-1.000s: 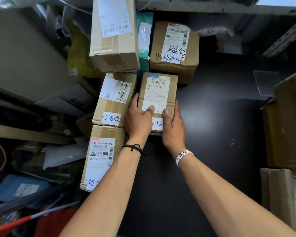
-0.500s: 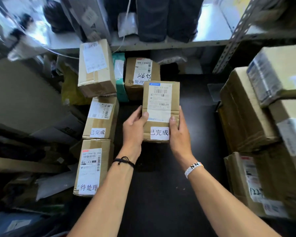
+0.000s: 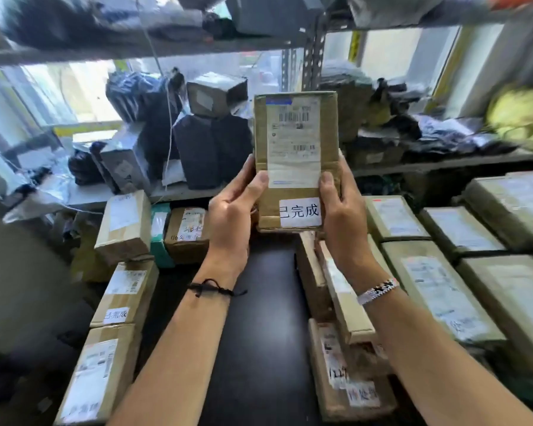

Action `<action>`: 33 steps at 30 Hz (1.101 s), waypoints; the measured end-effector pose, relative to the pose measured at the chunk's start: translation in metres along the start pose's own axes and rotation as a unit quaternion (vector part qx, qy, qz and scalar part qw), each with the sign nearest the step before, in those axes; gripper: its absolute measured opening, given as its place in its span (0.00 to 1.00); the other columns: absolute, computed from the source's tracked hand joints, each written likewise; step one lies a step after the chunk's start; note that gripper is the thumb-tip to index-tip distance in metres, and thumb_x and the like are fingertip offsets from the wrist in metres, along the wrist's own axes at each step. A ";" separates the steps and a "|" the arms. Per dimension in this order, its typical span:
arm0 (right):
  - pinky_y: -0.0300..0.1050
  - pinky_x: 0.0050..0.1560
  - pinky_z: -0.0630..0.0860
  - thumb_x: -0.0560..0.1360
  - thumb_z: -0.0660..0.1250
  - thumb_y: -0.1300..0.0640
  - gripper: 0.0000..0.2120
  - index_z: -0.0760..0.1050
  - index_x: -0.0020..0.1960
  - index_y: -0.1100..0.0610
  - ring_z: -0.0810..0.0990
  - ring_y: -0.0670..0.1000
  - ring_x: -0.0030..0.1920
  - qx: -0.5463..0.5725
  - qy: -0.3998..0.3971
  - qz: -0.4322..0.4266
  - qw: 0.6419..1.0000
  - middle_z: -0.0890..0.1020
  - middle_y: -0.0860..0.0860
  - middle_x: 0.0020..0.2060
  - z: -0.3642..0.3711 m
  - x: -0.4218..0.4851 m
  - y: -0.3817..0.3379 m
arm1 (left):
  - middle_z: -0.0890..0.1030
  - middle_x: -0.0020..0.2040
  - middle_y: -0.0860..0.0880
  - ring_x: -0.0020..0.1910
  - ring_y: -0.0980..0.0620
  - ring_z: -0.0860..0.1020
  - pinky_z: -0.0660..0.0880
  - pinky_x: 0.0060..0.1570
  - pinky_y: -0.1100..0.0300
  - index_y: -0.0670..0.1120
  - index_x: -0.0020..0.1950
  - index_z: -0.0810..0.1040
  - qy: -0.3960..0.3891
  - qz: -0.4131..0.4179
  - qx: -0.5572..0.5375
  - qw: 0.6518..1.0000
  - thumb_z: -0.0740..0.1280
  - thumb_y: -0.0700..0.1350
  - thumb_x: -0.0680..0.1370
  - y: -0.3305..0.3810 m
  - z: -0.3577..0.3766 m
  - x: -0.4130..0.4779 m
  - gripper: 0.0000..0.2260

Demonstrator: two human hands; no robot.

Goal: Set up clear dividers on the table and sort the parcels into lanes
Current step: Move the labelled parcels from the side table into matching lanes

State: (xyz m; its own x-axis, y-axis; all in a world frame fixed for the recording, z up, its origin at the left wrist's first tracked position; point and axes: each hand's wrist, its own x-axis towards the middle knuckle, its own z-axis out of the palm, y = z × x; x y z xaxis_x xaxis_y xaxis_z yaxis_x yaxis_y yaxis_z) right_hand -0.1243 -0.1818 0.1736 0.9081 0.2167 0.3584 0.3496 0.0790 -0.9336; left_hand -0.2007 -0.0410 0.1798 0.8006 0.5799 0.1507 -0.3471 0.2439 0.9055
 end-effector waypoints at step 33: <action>0.51 0.60 0.76 0.87 0.57 0.49 0.27 0.55 0.83 0.37 0.79 0.49 0.55 -0.320 0.078 0.068 0.942 0.80 0.52 0.66 -0.365 0.108 0.011 | 0.88 0.53 0.54 0.53 0.52 0.87 0.85 0.50 0.52 0.53 0.62 0.82 -0.147 -0.134 0.038 0.979 0.74 0.45 0.80 -0.144 0.337 0.011 0.12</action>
State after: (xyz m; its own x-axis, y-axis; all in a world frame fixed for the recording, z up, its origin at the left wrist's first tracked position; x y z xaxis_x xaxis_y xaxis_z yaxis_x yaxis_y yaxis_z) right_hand 0.0622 -0.5127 0.2036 0.9598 0.0335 0.2786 0.2502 -0.5520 -0.7954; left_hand 0.0228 -0.3316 0.1848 0.9680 0.2510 0.0017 -0.0773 0.2916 0.9534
